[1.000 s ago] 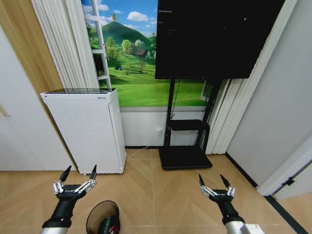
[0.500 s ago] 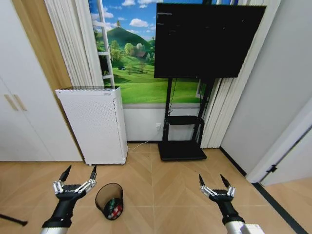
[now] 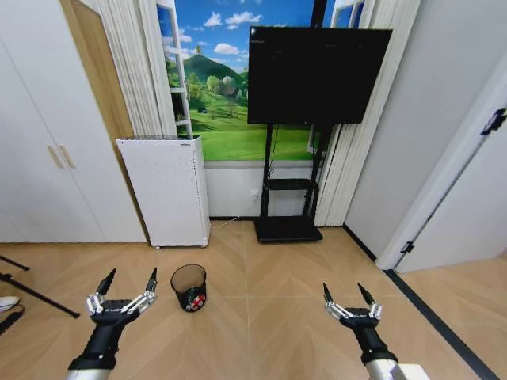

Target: Pick up the trash bin and place the garbage on the floor into it.

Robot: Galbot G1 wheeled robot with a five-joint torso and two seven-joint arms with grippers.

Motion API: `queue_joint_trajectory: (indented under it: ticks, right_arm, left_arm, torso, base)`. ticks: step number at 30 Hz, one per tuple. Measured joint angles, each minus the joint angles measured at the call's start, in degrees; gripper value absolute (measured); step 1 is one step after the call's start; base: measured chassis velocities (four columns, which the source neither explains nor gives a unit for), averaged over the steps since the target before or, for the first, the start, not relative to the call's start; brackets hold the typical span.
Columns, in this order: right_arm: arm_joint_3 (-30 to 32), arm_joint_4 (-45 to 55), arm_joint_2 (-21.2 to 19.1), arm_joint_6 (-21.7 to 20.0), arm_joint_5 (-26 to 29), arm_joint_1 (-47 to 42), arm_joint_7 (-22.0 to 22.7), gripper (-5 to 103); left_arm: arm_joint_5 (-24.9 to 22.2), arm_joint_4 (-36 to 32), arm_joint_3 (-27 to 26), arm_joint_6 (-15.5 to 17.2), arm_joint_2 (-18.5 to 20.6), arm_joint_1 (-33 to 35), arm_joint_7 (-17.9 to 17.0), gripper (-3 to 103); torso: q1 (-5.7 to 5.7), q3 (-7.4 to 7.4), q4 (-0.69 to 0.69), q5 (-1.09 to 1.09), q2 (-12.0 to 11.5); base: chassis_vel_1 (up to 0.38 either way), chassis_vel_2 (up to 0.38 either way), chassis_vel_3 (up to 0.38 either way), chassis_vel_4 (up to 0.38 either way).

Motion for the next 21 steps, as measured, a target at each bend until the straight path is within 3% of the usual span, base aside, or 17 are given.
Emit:
queue_joint_trajectory:
  ticks: [21]
  right_arm:
    - [0.0,0.0,0.0,0.0,0.0,0.0,0.0,100]
  left_arm:
    - [0.0,0.0,0.0,0.0,0.0,0.0,0.0,100]
  torso:
    - [0.04,0.01,0.01,0.04,0.0]
  base:
    - [0.135,-0.137,-0.125,0.128]
